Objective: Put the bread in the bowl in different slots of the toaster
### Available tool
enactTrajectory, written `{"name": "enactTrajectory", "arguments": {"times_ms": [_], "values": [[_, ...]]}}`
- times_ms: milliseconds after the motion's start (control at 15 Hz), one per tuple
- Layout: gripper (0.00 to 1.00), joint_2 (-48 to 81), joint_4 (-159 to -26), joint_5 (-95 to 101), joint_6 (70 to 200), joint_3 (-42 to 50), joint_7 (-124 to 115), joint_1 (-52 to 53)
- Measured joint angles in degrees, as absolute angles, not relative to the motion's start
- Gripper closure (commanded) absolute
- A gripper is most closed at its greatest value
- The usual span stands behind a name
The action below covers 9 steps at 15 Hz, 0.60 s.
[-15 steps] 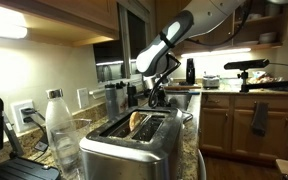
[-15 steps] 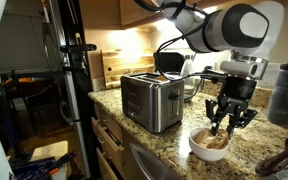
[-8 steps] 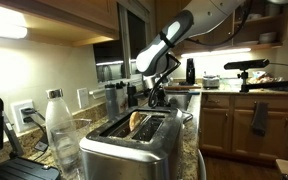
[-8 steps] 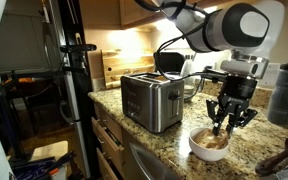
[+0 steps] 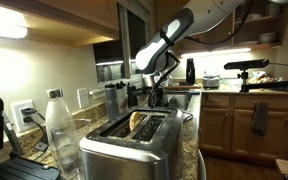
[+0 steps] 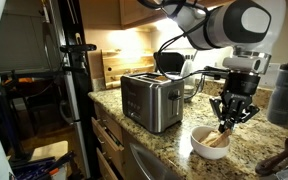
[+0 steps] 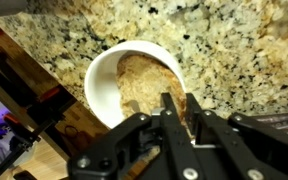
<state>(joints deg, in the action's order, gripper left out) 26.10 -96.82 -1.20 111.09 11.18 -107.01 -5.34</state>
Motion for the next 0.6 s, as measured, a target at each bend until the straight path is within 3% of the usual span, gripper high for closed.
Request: {"name": "enactTrajectory", "arguments": {"times_ms": [600], "values": [[0.90,24.1,-98.0,-1.7,112.1,10.9,-109.3,-4.6]]}}
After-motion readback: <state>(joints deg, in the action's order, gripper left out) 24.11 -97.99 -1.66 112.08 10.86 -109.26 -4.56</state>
